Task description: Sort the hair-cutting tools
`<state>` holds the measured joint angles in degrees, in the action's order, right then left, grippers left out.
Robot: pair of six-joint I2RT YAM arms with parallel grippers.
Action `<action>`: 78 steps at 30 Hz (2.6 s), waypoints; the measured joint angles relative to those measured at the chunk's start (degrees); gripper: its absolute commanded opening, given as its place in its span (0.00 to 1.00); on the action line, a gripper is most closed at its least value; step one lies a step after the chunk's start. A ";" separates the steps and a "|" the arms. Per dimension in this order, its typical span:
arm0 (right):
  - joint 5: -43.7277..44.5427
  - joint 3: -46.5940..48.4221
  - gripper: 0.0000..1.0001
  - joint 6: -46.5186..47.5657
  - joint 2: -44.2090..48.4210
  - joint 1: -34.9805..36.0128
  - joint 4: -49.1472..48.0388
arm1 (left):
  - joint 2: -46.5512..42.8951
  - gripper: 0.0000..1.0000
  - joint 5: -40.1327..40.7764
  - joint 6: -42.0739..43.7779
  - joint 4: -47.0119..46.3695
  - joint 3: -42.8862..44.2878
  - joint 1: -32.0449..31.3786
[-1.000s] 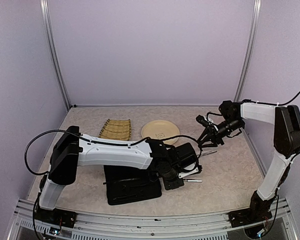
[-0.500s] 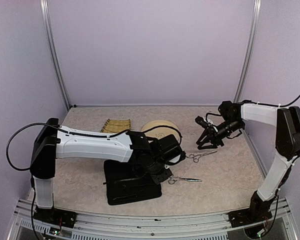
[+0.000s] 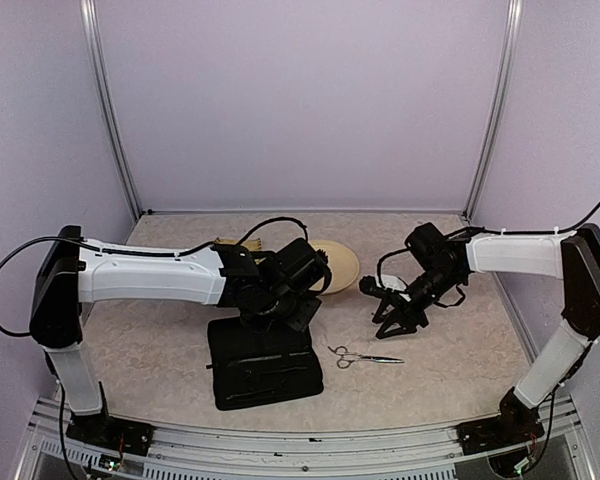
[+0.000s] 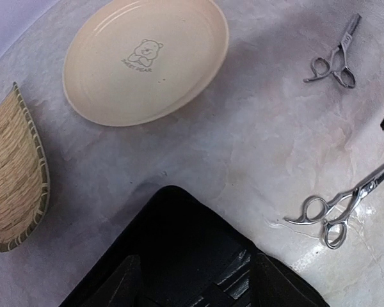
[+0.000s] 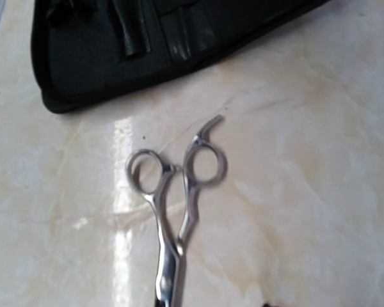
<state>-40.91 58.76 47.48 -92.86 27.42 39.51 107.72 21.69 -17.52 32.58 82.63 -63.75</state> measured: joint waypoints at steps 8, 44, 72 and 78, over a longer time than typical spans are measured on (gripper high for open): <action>5.70 1.57 0.44 -1.77 -7.15 7.61 -1.68 | -2.64 0.56 4.07 -7.21 -1.44 -3.39 3.23; 31.91 -0.74 0.05 -7.43 -7.21 17.57 -1.90 | -2.38 0.56 0.87 -6.38 -7.78 -4.35 5.57; 37.03 -17.16 0.00 -4.66 2.45 19.37 -26.47 | 16.02 0.40 -41.55 -7.23 -14.93 4.50 10.05; 37.35 -17.49 0.00 -4.68 2.58 19.45 -27.32 | 19.89 0.34 -43.45 -5.20 -10.82 9.20 9.27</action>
<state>-3.55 41.28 42.81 -90.28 46.87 12.19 127.61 -21.76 -22.72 21.76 91.83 -54.48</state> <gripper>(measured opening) 0.074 0.360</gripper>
